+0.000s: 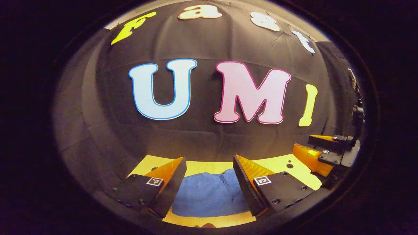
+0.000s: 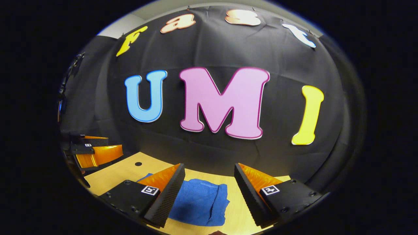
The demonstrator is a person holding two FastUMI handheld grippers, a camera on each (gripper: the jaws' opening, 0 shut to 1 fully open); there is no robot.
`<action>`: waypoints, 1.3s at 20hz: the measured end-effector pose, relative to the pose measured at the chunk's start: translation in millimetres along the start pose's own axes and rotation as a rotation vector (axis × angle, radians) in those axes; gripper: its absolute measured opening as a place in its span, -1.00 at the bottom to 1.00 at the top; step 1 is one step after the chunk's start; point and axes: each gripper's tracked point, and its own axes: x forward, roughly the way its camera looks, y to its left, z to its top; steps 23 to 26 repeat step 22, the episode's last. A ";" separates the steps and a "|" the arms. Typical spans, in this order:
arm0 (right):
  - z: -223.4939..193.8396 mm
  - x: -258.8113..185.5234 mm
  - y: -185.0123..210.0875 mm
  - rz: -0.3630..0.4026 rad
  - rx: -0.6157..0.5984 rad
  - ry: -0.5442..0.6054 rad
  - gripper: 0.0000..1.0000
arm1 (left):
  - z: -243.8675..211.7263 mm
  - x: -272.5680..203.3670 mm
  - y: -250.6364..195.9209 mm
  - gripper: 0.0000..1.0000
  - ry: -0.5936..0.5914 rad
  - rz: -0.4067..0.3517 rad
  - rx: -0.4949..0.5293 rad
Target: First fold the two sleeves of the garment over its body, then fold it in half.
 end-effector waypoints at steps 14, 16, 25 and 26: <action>55.5 -238.1 13.3 -0.066 0.005 -0.158 0.92 | -22.0 -213.0 -39.5 0.62 -0.227 0.029 -0.027; 61.1 -261.5 11.7 -0.070 0.005 -0.174 0.93 | -30.3 -231.5 -48.6 0.62 -0.225 0.020 -0.045; 70.3 -290.9 -5.9 -0.058 0.009 -0.189 0.92 | -24.9 -259.6 -68.0 0.59 -0.252 0.027 -0.074; 70.3 -290.9 -5.9 -0.058 0.009 -0.189 0.92 | -24.9 -259.6 -68.0 0.59 -0.252 0.027 -0.074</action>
